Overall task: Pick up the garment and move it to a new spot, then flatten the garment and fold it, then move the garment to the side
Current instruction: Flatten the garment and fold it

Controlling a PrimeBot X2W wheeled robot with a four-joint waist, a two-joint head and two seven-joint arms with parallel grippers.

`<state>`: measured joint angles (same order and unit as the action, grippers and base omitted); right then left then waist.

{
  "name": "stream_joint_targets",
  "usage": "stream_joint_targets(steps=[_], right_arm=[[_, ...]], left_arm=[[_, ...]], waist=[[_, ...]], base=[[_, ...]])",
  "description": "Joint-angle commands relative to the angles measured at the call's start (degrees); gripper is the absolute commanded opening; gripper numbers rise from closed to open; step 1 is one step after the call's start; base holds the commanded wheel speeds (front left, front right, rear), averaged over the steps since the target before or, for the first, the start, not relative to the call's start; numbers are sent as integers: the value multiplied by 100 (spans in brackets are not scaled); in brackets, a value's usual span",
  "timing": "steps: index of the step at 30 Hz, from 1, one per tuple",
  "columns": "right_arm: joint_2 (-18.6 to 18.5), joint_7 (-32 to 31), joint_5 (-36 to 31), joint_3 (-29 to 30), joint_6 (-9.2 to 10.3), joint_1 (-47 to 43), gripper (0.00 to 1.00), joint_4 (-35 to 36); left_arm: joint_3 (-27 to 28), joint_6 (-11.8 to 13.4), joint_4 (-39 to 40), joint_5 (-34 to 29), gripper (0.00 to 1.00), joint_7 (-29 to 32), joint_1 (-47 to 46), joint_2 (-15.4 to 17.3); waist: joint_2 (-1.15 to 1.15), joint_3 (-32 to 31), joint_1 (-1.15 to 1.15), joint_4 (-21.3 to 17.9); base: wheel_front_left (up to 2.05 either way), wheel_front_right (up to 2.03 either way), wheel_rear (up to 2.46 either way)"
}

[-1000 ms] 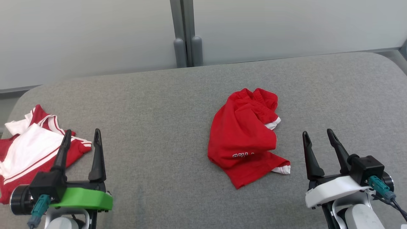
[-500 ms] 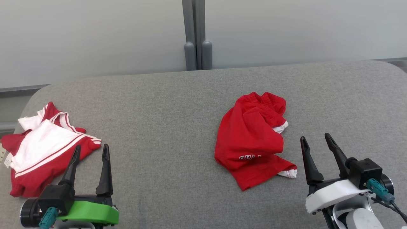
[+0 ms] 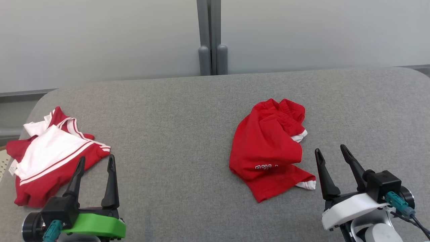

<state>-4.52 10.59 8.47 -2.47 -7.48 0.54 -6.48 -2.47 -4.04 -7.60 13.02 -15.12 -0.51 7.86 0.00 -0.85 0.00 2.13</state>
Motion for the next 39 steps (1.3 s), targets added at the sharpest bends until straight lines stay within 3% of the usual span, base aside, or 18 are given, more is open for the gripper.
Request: stream_joint_targets(steps=[1, 39], right_arm=[[-18, -7, 12, 2, -3, -57, 100, 17], [3, -41, -33, 41, -3, -79, 100, -5]], left_arm=[[37, -26, -8, -58, 100, -5, 95, -25], [335, -188, -83, -303, 100, -5, 60, -188]], waist=[[0, 0, 0, 4], [0, -39, 0, 11]], base=[[0, 0, 0], [0, 0, 0]])
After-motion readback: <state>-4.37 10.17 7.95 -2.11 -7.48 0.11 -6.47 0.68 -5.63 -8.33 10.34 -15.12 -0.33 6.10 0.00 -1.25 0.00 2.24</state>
